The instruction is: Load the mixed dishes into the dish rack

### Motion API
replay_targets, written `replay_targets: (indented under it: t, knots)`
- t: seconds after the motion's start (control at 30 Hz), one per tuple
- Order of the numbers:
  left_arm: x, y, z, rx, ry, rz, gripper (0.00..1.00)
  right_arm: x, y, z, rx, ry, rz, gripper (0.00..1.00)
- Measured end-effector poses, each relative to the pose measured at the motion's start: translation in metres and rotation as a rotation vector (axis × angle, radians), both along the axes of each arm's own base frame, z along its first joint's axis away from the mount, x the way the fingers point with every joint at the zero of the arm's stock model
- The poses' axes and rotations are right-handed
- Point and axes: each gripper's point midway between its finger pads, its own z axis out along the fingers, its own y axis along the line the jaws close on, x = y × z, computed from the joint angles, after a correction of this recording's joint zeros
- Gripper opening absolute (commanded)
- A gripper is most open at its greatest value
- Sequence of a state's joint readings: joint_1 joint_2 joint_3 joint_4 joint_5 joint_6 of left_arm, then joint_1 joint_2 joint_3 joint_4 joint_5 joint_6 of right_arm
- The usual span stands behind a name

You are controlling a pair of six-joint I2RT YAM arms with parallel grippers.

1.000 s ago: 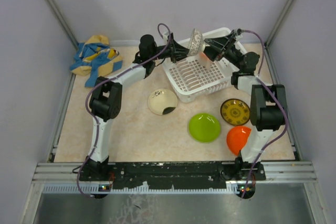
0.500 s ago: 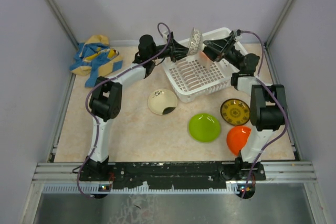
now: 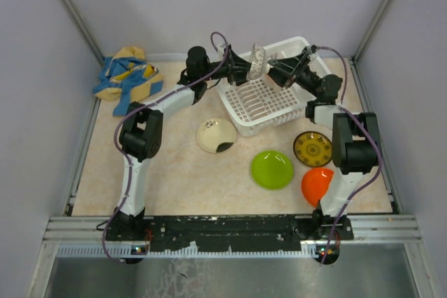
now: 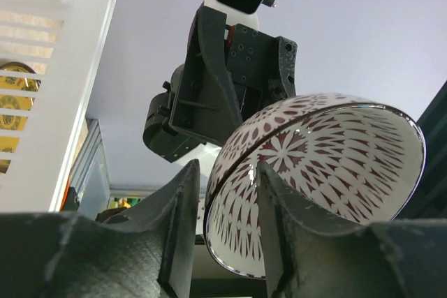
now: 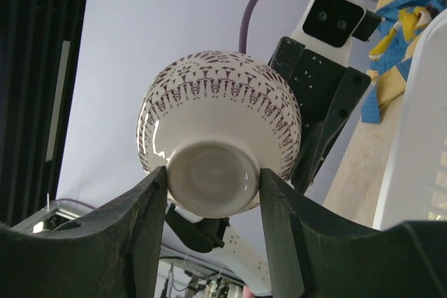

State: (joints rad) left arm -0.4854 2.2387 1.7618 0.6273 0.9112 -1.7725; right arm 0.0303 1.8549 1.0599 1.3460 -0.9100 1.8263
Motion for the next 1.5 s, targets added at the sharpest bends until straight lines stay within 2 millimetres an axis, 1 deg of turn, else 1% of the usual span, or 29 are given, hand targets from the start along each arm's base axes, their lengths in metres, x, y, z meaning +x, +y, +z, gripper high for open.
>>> replay_targets:
  t: [0.07,0.13,0.17,0.2,0.23,0.43,0.6,0.73,0.87,0.93,1.07,1.23,1.5]
  knots:
    - [0.0,-0.001,-0.003,0.01,-0.004,0.002,0.55,-0.001,0.001,-0.003,-0.003,0.01,0.004,0.05]
    - [0.001,-0.001,-0.007,0.022,-0.002,0.003,0.68,-0.001,0.001,-0.004,-0.003,0.012,0.005,0.05]
    - [0.001,-0.001,-0.009,0.029,-0.004,0.004,0.77,-0.001,0.001,-0.004,-0.003,0.012,0.004,0.05]
    - [0.001,-0.001,-0.011,0.036,0.0,0.005,0.97,-0.001,0.001,-0.005,-0.002,0.016,0.004,0.05]
    - [0.002,-0.001,-0.013,0.044,-0.002,0.007,1.0,-0.001,0.001,-0.005,-0.002,0.016,0.003,0.04]
    - [0.009,0.008,-0.03,0.097,0.014,0.037,1.0,0.001,-0.004,-0.01,-0.005,0.026,-0.013,0.04]
    - [0.018,0.019,-0.034,0.142,0.001,0.079,1.0,0.008,-0.016,-0.016,-0.02,0.038,-0.048,0.03]
    - [0.028,0.023,-0.026,0.176,-0.047,0.113,1.0,0.018,-0.028,-0.034,-0.065,0.083,-0.087,0.03]
    - [0.037,0.028,-0.006,0.196,-0.121,0.151,1.0,0.027,-0.035,-0.066,-0.177,0.16,-0.128,0.02]
    - [0.038,0.031,0.003,0.201,-0.148,0.166,1.0,0.028,-0.037,-0.082,-0.246,0.195,-0.141,0.02]
    - [0.038,0.04,0.018,0.217,-0.192,0.194,1.0,0.034,-0.042,-0.104,-0.388,0.224,-0.163,0.01]
    - [0.043,0.054,0.025,0.238,-0.227,0.227,1.0,0.044,-0.052,-0.118,-0.57,0.236,-0.2,0.01]
    - [0.054,0.072,0.018,0.268,-0.233,0.256,1.0,0.046,-0.071,-0.129,-0.807,0.252,-0.225,0.01]
